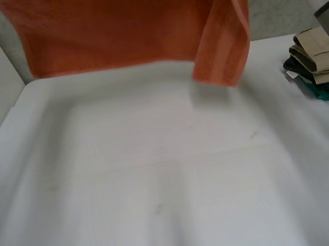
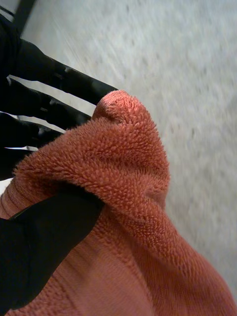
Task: Fold the laundry.
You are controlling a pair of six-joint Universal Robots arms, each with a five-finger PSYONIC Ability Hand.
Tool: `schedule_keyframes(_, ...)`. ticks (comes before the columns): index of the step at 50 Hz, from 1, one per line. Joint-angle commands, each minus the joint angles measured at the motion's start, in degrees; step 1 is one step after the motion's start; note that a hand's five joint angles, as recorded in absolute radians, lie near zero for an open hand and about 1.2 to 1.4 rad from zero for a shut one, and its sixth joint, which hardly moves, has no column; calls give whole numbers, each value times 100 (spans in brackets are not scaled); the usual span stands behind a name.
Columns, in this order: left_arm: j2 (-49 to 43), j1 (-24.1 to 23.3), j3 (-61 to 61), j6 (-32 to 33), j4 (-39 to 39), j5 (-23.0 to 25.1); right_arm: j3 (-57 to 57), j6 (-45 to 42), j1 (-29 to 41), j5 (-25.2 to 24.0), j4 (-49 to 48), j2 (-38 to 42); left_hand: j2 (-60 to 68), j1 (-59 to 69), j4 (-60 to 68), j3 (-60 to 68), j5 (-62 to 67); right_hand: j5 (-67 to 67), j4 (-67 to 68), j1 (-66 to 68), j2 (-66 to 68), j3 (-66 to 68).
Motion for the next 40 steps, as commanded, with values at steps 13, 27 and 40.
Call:
schedule_keyframes(13, -422, 73, -3225, 447, 256, 375, 1973, -2727, -654, -2262, 2445, 764, 1135, 1431, 1124, 1168, 1315, 1243, 1137, 1765, 1311, 1206)
schedule_keyframes(27, 61, 117, -3278, 430, 2, 392, 1878, -3410, -663, -1419, 5144, 176, 1135, 1431, 1124, 1168, 1315, -5637, -5744, -5116, -5570, -5675)
schedule_keyframes(40, 333, 161, -3164, 456, -332, 436, 1500, -99, -760, 591, 6120, -870, 1135, 1431, 1124, 1168, 1315, -5757, -5863, -5235, -5689, -5794)
